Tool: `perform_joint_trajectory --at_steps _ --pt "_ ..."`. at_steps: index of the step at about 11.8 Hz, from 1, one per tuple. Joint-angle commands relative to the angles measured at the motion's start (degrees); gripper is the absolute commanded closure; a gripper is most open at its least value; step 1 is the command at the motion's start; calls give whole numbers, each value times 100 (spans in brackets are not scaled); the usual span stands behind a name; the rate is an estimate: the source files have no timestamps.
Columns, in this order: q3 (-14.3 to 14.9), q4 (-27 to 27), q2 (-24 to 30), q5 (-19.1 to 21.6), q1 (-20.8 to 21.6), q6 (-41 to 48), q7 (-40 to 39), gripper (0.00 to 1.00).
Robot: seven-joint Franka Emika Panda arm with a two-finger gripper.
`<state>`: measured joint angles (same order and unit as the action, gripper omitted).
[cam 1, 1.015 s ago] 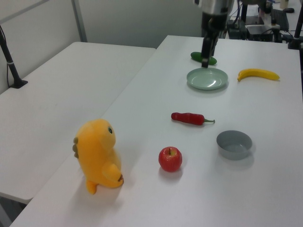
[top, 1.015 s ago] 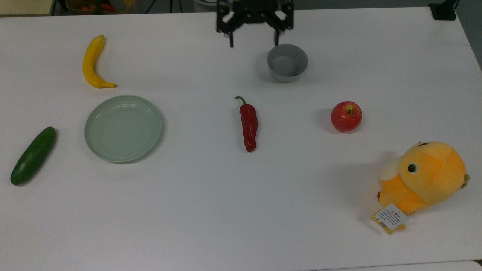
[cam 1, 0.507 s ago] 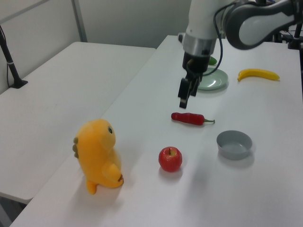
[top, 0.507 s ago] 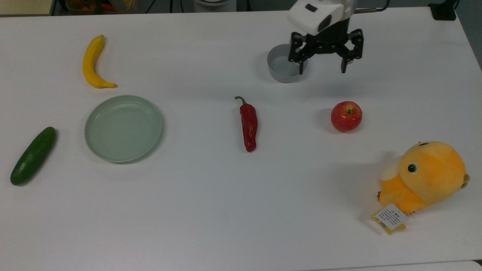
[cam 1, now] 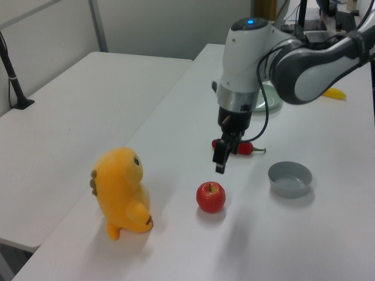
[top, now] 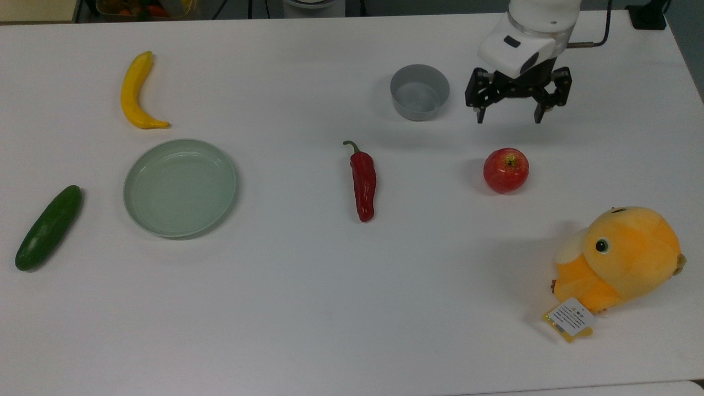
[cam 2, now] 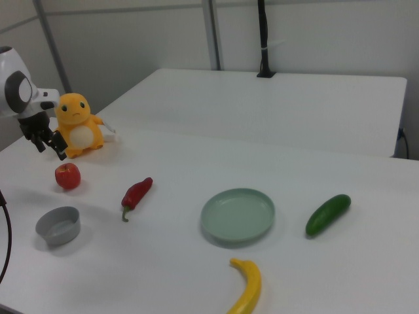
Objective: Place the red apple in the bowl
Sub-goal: 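Lower the gripper onto the red apple and close on it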
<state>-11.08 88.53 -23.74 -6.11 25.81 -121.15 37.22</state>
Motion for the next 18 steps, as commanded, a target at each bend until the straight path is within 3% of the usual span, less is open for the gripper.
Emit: perform_joint_trajectory --at_steps 1,5,11,15,16,18 --pt "45 -195 -271 -118 38 -462 145 0" --pt "247 -327 -631 -303 372 -480 145 0" --pt "299 -643 -1141 -364 381 -787 136 0" --pt "299 -644 -1203 -504 381 -787 127 0" --pt "299 -635 -1229 -653 398 -779 127 12" --pt "291 -609 -1229 -848 407 -770 136 82"
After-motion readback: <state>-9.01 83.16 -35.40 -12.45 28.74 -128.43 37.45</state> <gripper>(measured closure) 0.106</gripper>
